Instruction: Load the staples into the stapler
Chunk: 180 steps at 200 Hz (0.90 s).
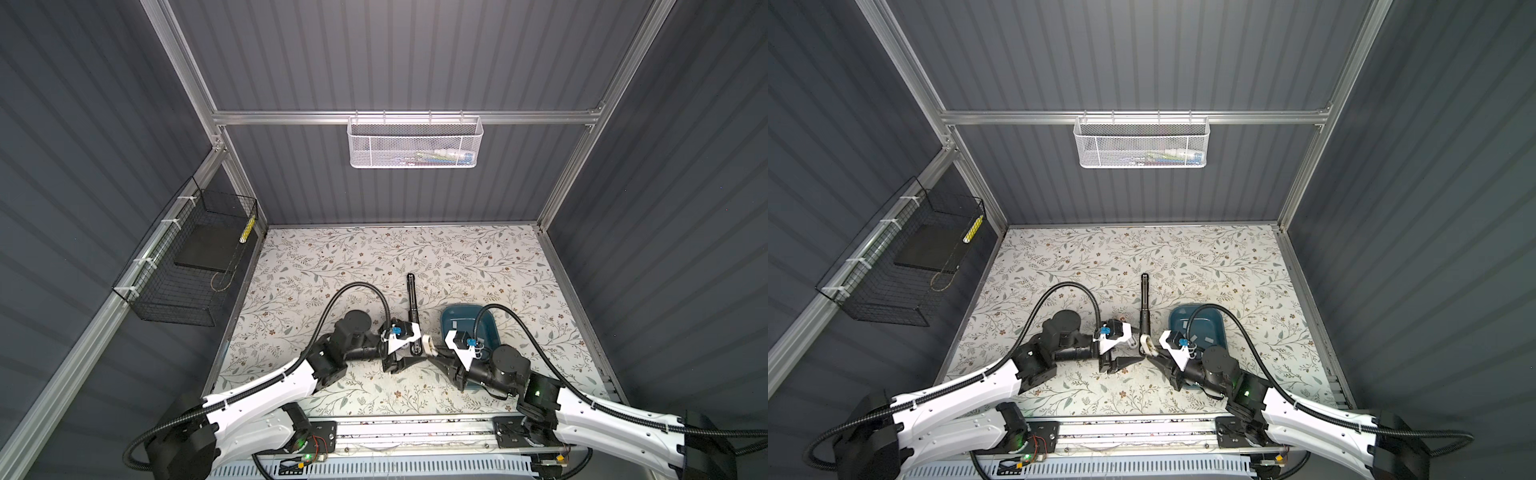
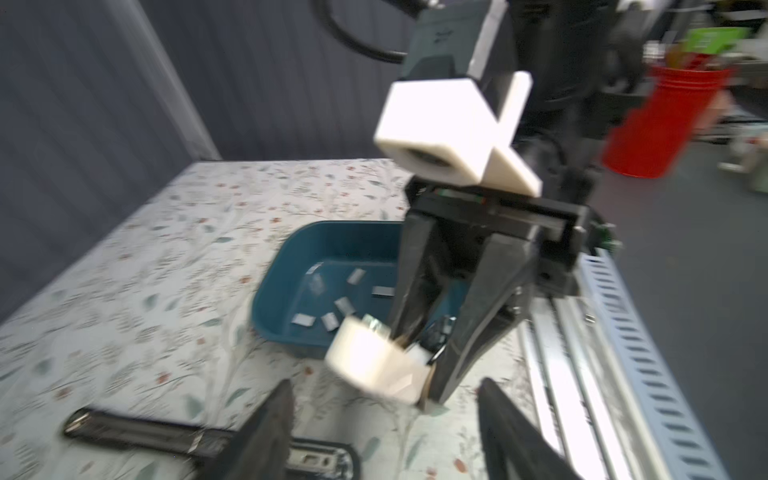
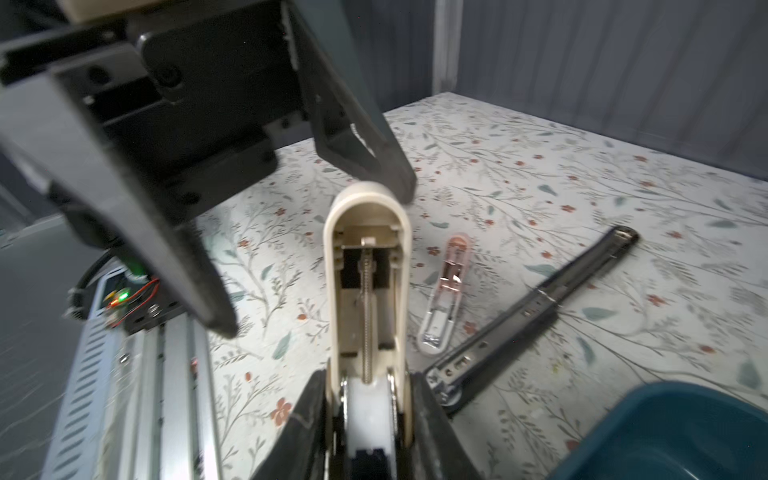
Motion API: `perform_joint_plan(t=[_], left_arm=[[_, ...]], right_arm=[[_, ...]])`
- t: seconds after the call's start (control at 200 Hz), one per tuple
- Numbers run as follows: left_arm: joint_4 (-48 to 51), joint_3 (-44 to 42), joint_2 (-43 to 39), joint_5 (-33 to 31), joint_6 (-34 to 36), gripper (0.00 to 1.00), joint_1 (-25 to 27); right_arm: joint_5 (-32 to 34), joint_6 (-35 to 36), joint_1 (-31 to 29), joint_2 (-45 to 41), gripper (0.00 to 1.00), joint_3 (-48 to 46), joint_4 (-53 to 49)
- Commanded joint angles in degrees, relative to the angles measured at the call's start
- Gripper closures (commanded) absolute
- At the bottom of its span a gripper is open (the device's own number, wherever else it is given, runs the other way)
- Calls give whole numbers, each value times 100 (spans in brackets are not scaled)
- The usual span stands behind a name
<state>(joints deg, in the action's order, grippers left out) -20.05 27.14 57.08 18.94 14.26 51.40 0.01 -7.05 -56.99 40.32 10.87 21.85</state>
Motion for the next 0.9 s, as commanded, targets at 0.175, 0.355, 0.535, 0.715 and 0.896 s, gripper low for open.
perform_joint_plan(t=[0.175,0.355,0.535,0.715,0.896], left_arm=[[-1460,-781,-535,-5561,-1669,0,-267],[-485,-443,-23,-6798,-2662,0,-740],[-256,-705,-31,-6630,-3442,0,-1466],[-177,-893,-189,-6106,-3817,0,-1999],[211,-899,-213,-5393,-4413,0,-2753]], right_arm=[[3098,-2168,64,-381,100,681,-1611],[2733,-2565,87,-158,100,1327,-2683],[2285,-2945,-163,1078,100,1750,-2121],[2550,-2880,-1006,3549,100,3402,-2327],[2434,-2896,-1342,5586,100,5169,-3052]])
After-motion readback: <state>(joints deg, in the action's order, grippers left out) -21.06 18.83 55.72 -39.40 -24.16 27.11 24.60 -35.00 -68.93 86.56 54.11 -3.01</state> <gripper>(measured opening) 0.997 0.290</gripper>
